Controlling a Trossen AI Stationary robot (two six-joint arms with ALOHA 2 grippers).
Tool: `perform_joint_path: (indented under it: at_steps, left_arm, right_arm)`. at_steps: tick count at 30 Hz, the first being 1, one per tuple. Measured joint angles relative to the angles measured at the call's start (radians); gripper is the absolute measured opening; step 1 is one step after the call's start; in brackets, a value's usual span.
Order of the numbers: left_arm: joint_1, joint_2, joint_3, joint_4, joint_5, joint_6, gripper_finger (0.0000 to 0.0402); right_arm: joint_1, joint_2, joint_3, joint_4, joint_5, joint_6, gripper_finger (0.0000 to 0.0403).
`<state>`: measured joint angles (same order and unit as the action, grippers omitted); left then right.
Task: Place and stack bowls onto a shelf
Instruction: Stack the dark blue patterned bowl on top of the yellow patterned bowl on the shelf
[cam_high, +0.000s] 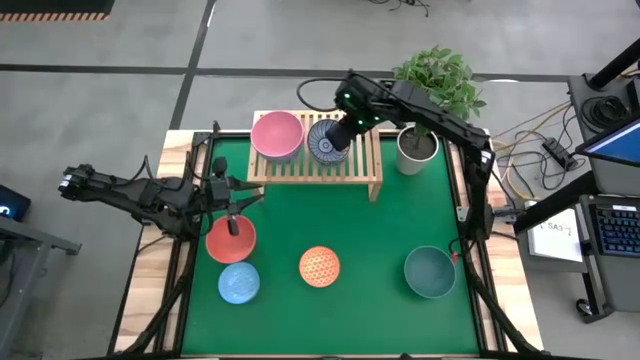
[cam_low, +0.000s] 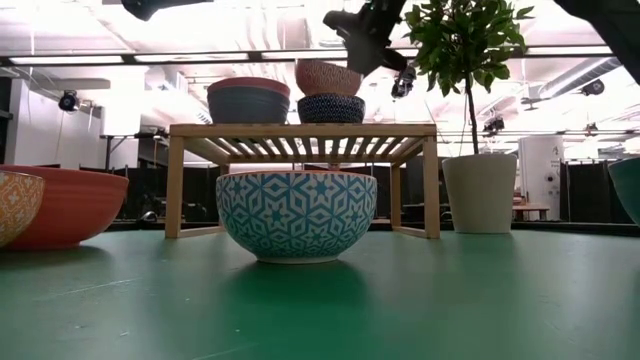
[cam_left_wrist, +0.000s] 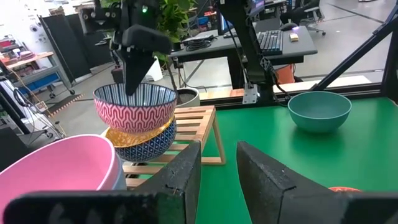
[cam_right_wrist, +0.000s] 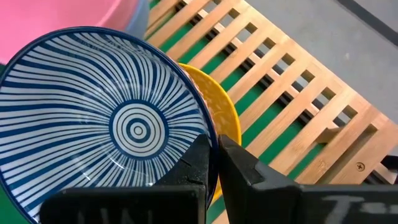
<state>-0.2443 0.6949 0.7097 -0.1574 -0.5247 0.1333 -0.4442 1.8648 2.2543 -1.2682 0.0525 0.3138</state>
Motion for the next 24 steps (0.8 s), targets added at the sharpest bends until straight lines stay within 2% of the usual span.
perform_joint_path:
  at_steps: [17,24]
  left_arm:
    - [0.000,0.000,0.000,0.000,0.001,0.000,0.0086]
    - [0.000,0.000,0.000,0.000,0.001,0.000,0.0086]
  right_arm:
    - [-0.008,0.005,-0.008,-0.010,0.004,-0.027,0.0013]
    - [-0.008,0.005,-0.011,-0.012,0.081,-0.027,0.0013]
